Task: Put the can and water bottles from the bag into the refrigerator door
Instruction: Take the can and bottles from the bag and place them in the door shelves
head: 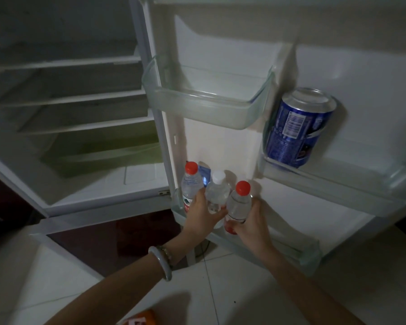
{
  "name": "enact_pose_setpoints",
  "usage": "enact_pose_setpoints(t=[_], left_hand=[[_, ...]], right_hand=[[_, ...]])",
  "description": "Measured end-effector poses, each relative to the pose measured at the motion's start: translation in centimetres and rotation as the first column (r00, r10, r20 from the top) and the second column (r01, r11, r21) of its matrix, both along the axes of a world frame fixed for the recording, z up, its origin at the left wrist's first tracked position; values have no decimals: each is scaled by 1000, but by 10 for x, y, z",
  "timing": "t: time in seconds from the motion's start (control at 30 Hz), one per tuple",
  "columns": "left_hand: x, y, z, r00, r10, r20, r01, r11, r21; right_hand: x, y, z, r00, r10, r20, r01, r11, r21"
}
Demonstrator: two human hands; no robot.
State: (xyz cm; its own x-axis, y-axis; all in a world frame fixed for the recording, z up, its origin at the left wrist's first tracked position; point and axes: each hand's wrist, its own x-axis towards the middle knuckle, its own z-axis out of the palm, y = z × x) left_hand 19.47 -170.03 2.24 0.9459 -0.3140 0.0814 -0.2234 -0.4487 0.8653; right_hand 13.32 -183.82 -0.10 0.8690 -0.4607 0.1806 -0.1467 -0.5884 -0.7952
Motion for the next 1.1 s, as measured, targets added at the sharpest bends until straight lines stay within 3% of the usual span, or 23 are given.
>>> enact_pose_setpoints(t=[0.13,0.27,0.4,0.53,0.73,0.9,1.0,1.1], left_hand=[[-7,21,-2,998,-57,37,55,997,49],[-16,67,7,954,-118,276,67,980,187],[-26,118,7,835,-255,487,-10,879,477],[-48,176,-6,829,-261,494,-96,805,585],[-108,284,-47,916,-69,395,-208,760,616],[-154,361,-109,962,145,230,-264,700,663],[-176,402,-157,933,332,140,-335,653,679],[-198,435,-209,843,533,77,-439,598,671]], right_hand=[[-17,6,24,987,-37,156,53,994,-95],[-38,26,46,942,-31,334,105,973,-204],[-46,75,45,911,282,301,-183,930,-319],[-42,136,24,839,535,99,-451,785,-425],[-39,223,-20,612,784,-104,-748,531,-399],[-43,282,-72,455,869,-194,-872,392,-293],[-44,308,-119,380,891,-250,-921,340,-187],[-41,333,-177,339,906,-254,-940,313,-139]])
